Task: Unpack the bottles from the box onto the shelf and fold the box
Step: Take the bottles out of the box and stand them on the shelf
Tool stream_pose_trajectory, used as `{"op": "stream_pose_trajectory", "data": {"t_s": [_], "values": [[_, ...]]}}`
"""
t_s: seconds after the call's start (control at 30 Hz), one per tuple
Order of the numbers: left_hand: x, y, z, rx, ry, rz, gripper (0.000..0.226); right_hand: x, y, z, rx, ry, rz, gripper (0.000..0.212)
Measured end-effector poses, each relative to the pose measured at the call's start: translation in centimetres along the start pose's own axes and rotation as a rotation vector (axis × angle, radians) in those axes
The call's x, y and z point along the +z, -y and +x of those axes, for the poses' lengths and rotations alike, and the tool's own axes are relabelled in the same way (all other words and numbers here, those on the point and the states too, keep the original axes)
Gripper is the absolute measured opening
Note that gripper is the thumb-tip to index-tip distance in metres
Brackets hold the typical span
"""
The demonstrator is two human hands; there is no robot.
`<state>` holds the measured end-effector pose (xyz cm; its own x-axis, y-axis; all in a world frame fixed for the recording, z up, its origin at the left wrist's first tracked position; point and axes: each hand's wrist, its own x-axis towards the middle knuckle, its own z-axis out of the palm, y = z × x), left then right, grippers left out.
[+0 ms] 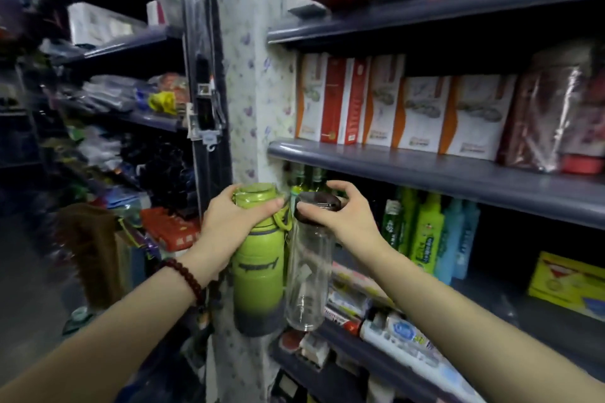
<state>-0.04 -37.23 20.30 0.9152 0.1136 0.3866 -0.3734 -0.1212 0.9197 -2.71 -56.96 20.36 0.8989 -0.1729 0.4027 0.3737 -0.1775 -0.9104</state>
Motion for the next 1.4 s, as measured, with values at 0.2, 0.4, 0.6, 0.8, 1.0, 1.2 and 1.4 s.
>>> {"op": "stream_pose_trajectory", "data": {"t_s": [0.2, 0.4, 0.6, 0.8, 1.0, 1.2, 1.4], "values": [[4.3, -6.7, 3.3, 0.109, 0.11, -0.15, 0.07, -4.2, 5.9, 3.4, -0.063, -0.112, 0.05, 0.088], [8.2, -13.4, 6.5, 0.299, 0.091, -0.232, 0.058, -7.6, 11.3, 7.6, -0.204, -0.197, 0.098, 0.093], [10.8, -18.6, 9.1, 0.49, 0.062, -0.284, 0.05, -10.3, 16.1, 10.7, -0.355, -0.266, 0.158, 0.094], [14.2, -21.4, 10.8, 0.639, 0.058, -0.327, 0.049, -13.6, 18.3, 11.6, -0.477, -0.405, 0.032, 0.083], [18.5, -19.9, 11.6, 0.69, 0.118, -0.356, 0.058, -16.2, 16.5, 11.4, -0.53, -0.548, -0.016, 0.069], [21.7, -18.8, 13.0, 0.634, 0.177, -0.378, 0.06, -18.1, 14.8, 13.0, -0.468, -0.643, -0.048, 0.071], [23.6, -19.0, 14.9, 0.583, 0.296, -0.415, 0.064, -19.0, 14.0, 14.8, -0.368, -0.675, -0.09, 0.091]]}}
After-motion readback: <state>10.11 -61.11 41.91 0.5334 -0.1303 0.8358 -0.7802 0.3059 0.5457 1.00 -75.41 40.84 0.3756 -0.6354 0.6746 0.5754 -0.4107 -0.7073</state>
